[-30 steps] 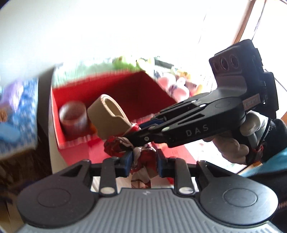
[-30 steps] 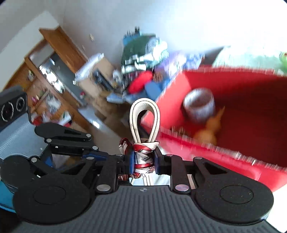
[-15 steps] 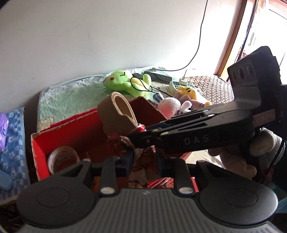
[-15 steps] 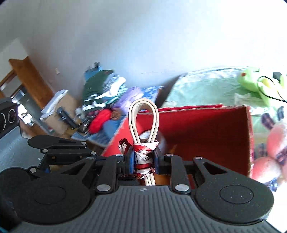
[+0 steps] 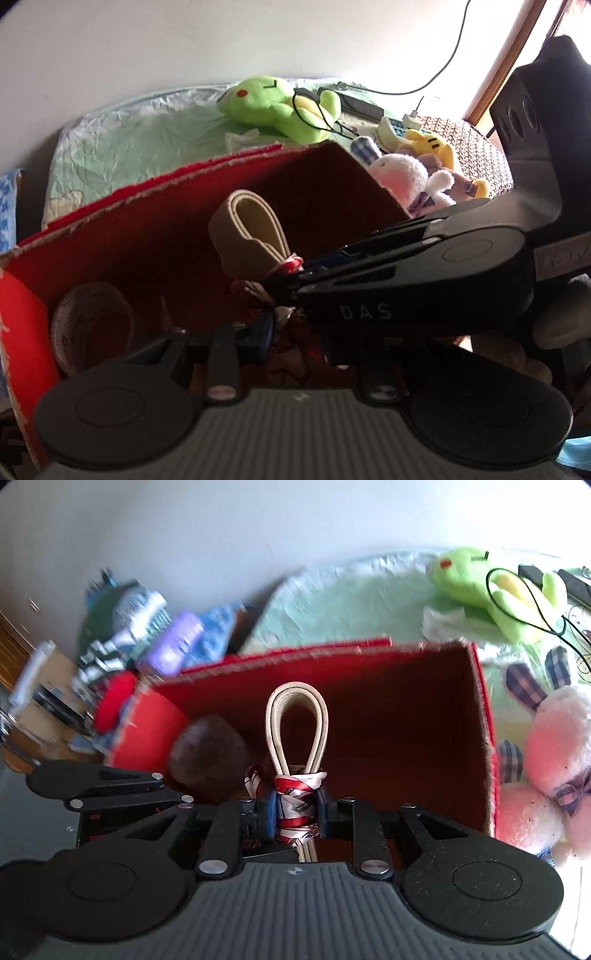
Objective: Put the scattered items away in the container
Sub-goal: 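Lift the scarf and strap with both tools and carry over the box, then lower the scarf and strap into the box beside the gourd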
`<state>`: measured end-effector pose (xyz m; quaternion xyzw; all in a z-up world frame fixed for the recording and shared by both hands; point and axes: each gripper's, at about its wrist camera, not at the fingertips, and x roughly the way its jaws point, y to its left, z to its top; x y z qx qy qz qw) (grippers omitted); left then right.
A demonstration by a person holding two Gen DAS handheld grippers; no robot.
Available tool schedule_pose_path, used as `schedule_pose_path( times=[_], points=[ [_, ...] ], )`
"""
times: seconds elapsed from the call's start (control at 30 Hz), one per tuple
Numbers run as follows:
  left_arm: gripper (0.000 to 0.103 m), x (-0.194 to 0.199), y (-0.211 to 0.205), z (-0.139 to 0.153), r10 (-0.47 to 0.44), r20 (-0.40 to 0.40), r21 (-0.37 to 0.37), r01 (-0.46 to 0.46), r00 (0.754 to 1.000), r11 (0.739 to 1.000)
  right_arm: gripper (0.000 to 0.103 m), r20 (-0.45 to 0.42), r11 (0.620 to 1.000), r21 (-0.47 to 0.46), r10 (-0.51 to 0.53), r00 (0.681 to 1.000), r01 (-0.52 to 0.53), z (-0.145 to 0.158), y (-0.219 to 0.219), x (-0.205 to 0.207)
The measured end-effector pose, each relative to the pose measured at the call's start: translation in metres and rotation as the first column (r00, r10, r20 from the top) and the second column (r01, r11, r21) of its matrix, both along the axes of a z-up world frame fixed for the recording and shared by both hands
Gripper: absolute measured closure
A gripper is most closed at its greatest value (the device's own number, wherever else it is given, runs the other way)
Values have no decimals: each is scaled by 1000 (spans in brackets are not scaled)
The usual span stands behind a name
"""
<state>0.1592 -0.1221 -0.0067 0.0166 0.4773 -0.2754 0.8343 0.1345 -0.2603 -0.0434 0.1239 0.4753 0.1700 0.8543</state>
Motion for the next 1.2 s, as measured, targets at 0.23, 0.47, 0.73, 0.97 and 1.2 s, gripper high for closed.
schedule_pose_path(
  times=[0.23, 0.47, 0.73, 0.97, 1.2],
  points=[
    [78, 20, 7, -27, 30, -113, 4, -30, 993, 1000, 80, -170, 991, -129, 23, 985, -45, -27, 21, 27],
    [75, 22, 3, -29, 24, -163, 58, -15, 986, 998, 79, -323, 992, -88, 56, 945, -89, -40, 20, 35],
    [62, 20, -2, -28, 67, -169, 128, -45, 983, 991, 79, -361, 992, -78, 61, 931, -95, -45, 15, 30],
    [50, 16, -4, -26, 100, -167, 190, -68, 981, 979, 78, -384, 988, -80, 89, 919, -129, -47, 13, 24],
    [44, 13, 3, -25, 142, -166, 192, -110, 976, 975, 77, -392, 986, -55, 121, 912, -155, -48, 7, 17]
  ],
)
